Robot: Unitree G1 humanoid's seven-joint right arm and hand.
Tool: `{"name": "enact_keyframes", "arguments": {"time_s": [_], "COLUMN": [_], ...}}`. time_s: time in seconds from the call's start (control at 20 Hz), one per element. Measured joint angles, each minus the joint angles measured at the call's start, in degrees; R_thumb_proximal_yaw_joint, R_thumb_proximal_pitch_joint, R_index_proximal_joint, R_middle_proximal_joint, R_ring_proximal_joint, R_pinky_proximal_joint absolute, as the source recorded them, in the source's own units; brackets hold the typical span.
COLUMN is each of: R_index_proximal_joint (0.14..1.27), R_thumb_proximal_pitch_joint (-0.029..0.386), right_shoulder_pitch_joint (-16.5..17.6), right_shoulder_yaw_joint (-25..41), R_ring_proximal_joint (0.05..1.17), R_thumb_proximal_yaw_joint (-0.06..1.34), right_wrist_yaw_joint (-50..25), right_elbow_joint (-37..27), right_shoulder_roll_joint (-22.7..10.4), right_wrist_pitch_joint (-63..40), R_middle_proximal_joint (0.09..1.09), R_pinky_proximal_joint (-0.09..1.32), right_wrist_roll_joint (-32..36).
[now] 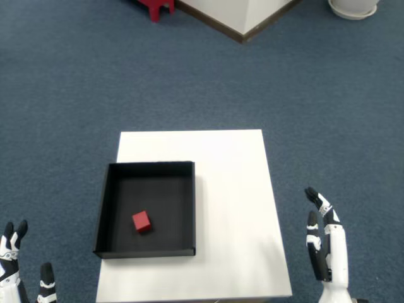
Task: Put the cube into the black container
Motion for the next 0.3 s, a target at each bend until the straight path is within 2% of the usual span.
{"name": "enact_keyframes", "arguments": {"time_s": [0.3], "R_index_proximal_joint": [0.28], "R_thumb_proximal_pitch_joint": [0.276], "right_shoulder_pitch_joint": [0.01], "right_shoulder_yaw_joint": [0.00], "R_ring_proximal_joint": [0.30], "R_thumb_proximal_yaw_joint": [-0.01], "right_wrist_yaw_joint": [0.43], "right_elbow_joint": [1.61], "right_shoulder_roll_joint": [0.59], "right_wrist_pitch_joint": [-2.09], "R_middle_proximal_joint": [0.30], "R_pinky_proximal_joint": [0.13], "right_wrist_roll_joint": [-0.03]}}
